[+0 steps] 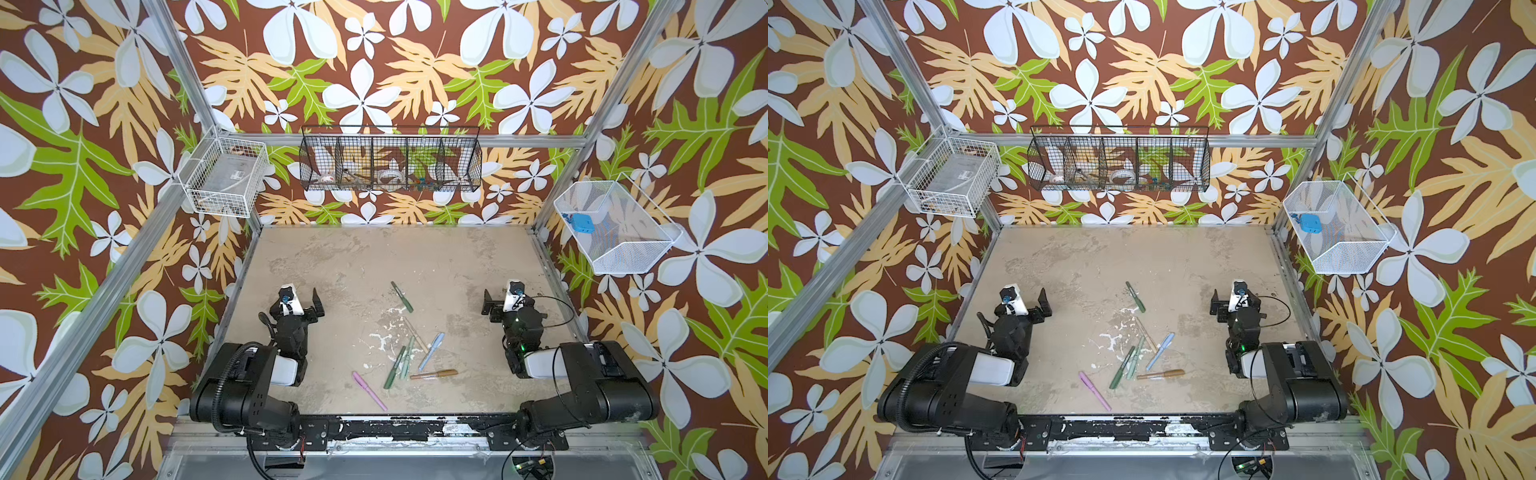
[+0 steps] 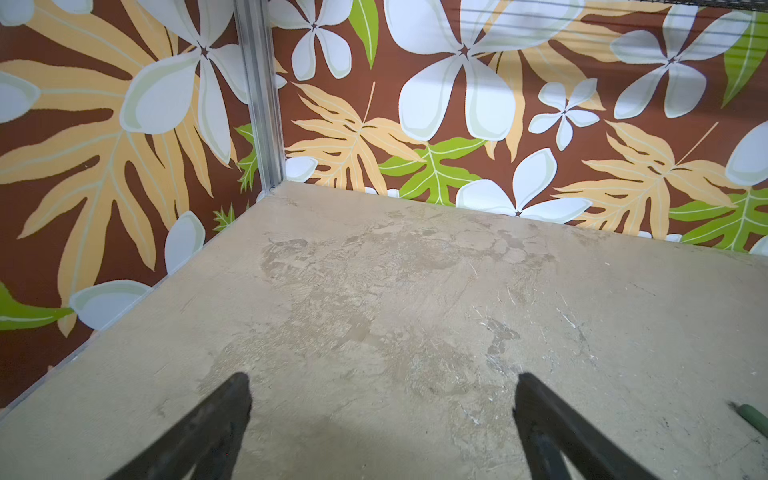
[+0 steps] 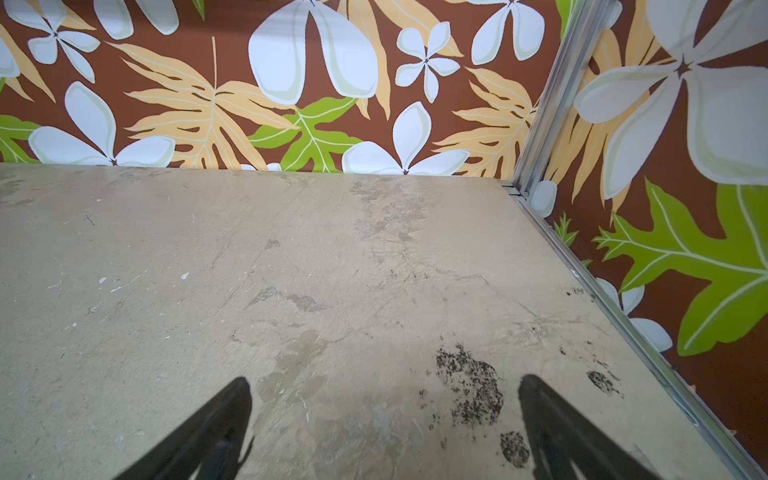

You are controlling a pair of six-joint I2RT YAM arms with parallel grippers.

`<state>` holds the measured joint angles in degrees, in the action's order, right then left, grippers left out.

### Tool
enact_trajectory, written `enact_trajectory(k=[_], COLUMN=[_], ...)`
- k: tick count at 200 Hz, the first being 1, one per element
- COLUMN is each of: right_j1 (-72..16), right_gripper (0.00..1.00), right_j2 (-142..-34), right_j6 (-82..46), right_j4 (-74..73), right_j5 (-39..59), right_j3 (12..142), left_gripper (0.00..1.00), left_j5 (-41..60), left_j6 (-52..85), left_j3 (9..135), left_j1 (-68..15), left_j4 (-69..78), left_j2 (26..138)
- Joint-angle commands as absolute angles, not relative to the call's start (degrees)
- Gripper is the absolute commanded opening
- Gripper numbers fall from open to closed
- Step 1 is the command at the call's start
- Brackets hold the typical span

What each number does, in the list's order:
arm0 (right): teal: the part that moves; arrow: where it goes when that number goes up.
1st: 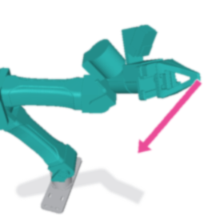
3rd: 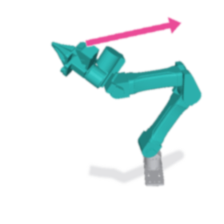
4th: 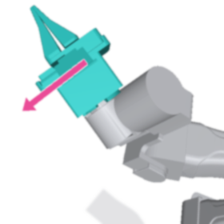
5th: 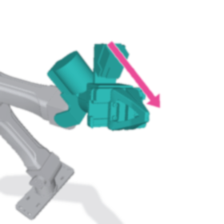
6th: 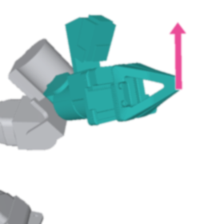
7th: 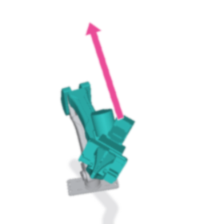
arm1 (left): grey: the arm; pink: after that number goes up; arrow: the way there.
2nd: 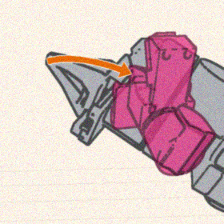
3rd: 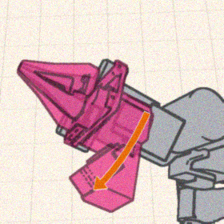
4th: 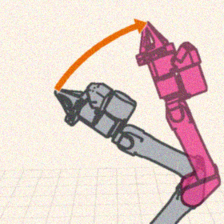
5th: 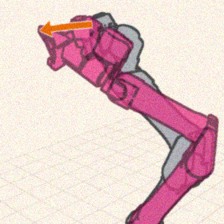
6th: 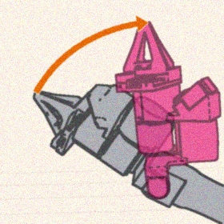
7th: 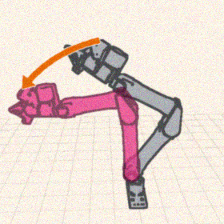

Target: Open the pen caps

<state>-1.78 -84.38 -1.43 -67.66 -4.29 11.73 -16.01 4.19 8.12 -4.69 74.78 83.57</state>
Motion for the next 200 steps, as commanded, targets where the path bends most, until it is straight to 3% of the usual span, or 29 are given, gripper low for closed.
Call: enact_trajectory(k=[1,185,200], right_j1=[-1.8,-1.8,-3.5], right_gripper=[1.0,0.99,1.0], right_j2=[-84.3,-84.2,-79.1], right_j6=[-1.4,-1.4,0.2], right_j4=[-68.6,-68.8,-64.3], right_j5=[-3.9,-3.9,-5.2], right_j3=[11.8,11.7,12.2], left_gripper=[1.0,1.0,1.0], left_j5=[-15.4,-15.5,-20.0], left_j6=[3.7,3.7,3.6], left_j3=[8.3,8.3,8.6], left_j1=[-4.8,-4.8,-6.1], left_j4=[75.5,75.9,72.1], left_j2=[83.5,83.4,78.8])
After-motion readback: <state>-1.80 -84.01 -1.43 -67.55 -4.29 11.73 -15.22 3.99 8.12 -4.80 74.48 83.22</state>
